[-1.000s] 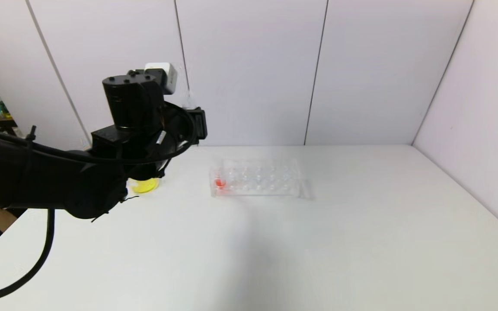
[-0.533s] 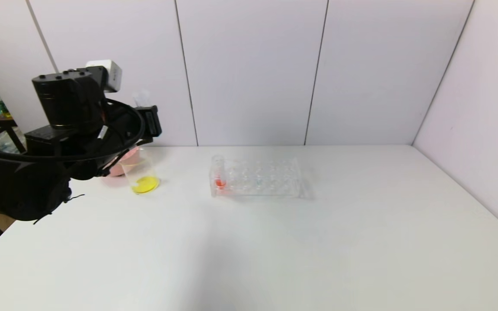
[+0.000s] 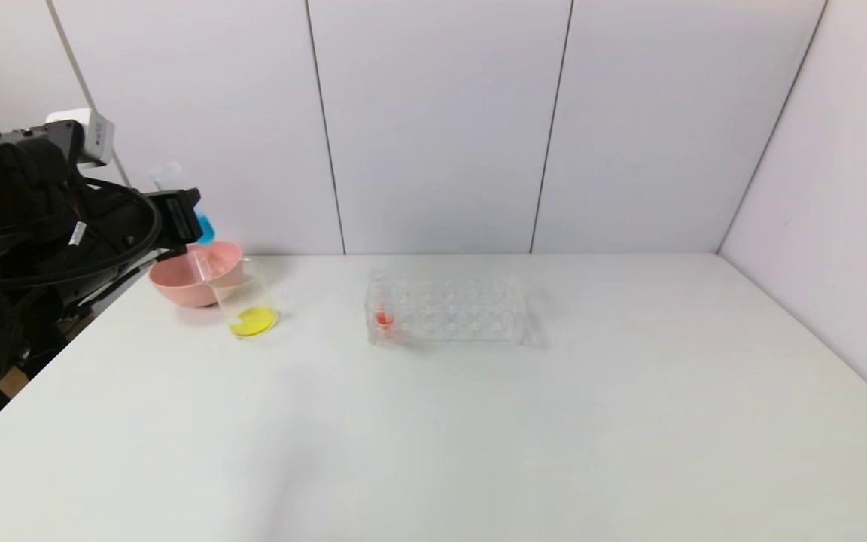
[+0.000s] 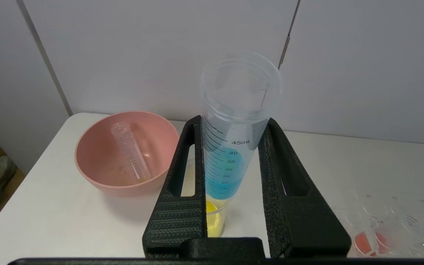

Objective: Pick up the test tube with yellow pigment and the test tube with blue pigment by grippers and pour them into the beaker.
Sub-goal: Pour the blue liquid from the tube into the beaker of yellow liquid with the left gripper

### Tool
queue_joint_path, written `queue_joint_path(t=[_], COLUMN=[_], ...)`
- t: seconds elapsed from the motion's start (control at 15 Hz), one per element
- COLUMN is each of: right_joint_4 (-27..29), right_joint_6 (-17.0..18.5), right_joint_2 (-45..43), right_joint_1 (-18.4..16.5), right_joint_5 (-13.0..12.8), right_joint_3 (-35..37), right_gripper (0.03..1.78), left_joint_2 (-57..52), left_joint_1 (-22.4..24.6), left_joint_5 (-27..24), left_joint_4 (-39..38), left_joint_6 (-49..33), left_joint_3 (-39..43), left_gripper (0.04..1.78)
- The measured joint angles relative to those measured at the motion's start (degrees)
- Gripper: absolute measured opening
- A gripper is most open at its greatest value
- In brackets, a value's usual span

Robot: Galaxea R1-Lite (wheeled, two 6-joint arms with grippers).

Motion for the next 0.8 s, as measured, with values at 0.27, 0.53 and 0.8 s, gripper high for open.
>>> queue_joint_path(t=[0.27, 0.53, 0.8], right_joint_4=[0.02, 0.0, 0.0], right_joint_6=[0.0, 0.0, 0.0], right_joint_2=[0.0, 0.0, 0.0], right_joint_1=[0.02, 0.02, 0.02], right_joint_5=[0.0, 0.0, 0.02], right_joint_3=[0.0, 0.0, 0.0], right_gripper=[1.71, 1.71, 1.71], left_joint_2=[-1.93, -2.95, -3.0], left_joint_1=[5.0, 10.31, 13.79], left_joint_5=[-3.64, -8.23, -11.35], left_joint_4=[0.61, 0.63, 0.69], left_joint_6=[-1.21, -1.23, -1.1], left_joint_3=[0.93, 2.23, 2.52], left_gripper=[0.44, 0.44, 0.44])
